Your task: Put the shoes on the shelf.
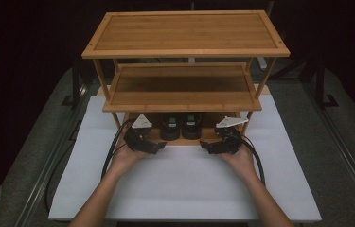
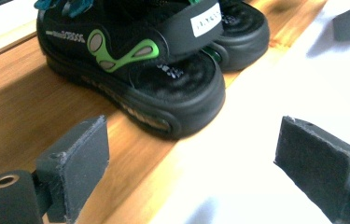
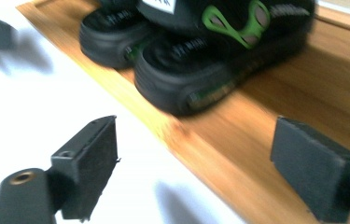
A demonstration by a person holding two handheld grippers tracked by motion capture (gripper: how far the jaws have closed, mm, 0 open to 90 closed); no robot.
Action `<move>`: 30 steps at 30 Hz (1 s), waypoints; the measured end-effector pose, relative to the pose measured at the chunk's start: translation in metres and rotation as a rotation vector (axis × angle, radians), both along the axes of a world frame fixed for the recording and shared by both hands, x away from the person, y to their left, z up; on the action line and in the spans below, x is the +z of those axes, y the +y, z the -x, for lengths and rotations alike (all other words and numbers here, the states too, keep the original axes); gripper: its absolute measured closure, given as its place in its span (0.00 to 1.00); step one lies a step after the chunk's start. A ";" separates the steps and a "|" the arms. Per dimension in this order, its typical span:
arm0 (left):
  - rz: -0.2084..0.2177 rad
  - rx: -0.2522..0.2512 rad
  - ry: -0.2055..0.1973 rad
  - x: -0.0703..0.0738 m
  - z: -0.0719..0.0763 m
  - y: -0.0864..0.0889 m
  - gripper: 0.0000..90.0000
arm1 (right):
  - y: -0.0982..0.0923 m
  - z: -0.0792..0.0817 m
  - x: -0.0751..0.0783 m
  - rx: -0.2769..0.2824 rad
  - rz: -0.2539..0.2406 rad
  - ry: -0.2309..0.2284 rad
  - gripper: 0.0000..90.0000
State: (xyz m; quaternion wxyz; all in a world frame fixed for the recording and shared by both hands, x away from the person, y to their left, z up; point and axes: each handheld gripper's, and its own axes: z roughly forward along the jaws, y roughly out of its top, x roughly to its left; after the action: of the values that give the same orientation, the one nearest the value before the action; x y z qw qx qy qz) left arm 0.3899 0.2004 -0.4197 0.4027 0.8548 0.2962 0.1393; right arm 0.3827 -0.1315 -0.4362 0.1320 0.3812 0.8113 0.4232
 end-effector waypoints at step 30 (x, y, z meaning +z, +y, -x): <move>-0.057 0.072 0.007 -0.011 0.111 0.094 0.03 | -0.104 0.116 -0.006 -0.148 0.046 -0.026 0.03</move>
State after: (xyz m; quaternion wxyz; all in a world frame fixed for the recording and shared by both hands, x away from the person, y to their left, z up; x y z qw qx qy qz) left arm 0.2787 0.2944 -0.4307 0.3717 0.8552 0.3242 0.1590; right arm 0.2664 -0.2353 -0.4420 0.1823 0.4314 0.7886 0.3984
